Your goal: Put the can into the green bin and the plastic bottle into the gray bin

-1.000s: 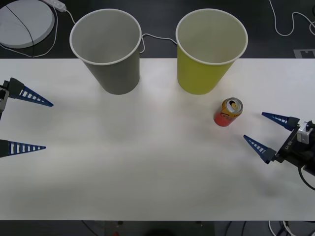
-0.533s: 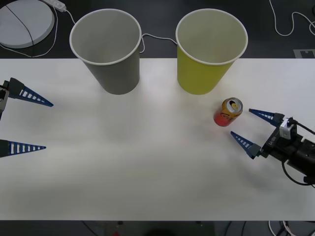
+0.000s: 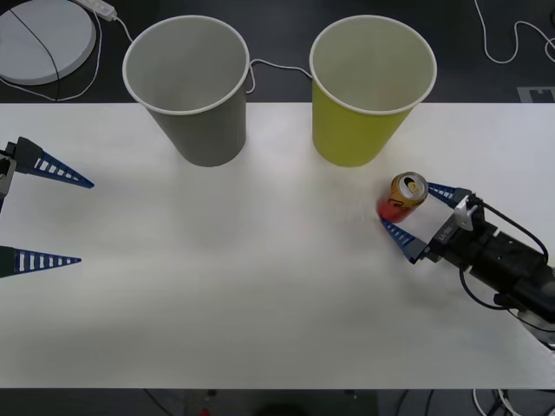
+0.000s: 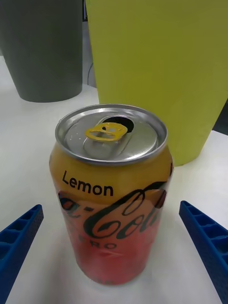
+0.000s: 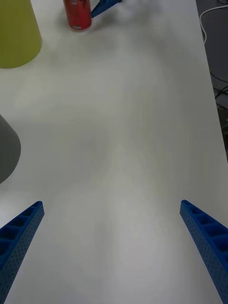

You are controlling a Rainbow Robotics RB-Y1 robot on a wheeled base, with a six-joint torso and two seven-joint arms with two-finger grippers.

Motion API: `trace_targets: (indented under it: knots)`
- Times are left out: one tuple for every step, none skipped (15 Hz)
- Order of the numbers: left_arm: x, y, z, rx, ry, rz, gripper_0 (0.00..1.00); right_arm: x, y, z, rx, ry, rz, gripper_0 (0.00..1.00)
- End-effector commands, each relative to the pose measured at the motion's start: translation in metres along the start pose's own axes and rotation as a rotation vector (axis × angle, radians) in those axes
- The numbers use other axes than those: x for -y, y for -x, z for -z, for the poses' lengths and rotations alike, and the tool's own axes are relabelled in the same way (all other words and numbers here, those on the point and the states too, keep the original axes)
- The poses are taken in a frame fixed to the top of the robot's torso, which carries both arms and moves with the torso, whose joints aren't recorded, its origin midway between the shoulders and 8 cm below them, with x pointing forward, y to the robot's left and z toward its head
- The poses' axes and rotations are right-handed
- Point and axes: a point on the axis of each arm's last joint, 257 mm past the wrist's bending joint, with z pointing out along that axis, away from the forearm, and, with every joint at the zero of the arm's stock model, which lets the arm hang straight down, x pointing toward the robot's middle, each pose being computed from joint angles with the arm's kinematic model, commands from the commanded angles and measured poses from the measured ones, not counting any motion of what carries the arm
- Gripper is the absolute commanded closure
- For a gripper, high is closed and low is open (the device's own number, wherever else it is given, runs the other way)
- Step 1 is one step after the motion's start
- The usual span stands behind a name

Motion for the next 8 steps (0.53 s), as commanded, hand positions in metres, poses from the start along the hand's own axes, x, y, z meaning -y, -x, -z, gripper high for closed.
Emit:
trace_targets:
  knots:
    - [0.000, 0.000, 0.000, 0.000, 0.000, 0.000, 0.00, -0.002, 0.003, -0.012, 0.002, -0.004, 0.010, 0.00]
    - [0.000, 0.000, 0.000, 0.000, 0.000, 0.000, 0.00, -0.003, 0.004, -0.017, 0.003, -0.005, 0.012, 0.00]
    - [0.000, 0.000, 0.000, 0.000, 0.000, 0.000, 0.00, -0.003, 0.005, -0.020, 0.003, -0.007, 0.017, 0.00]
    - [0.000, 0.000, 0.000, 0.000, 0.000, 0.000, 0.00, -0.004, 0.006, -0.023, 0.004, -0.008, 0.017, 0.00]
    - [0.000, 0.000, 0.000, 0.000, 0.000, 0.000, 0.00, -0.005, 0.007, -0.026, 0.004, -0.008, 0.018, 0.00]
    - [0.000, 0.000, 0.000, 0.000, 0.000, 0.000, 0.00, -0.005, 0.006, -0.027, 0.002, -0.010, 0.018, 0.00]
    - [0.000, 0.000, 0.000, 0.000, 0.000, 0.000, 0.00, -0.005, 0.008, -0.028, 0.005, -0.009, 0.020, 0.00]
    - [0.000, 0.000, 0.000, 0.000, 0.000, 0.000, 0.00, -0.005, 0.006, -0.028, 0.003, -0.009, 0.023, 0.00]
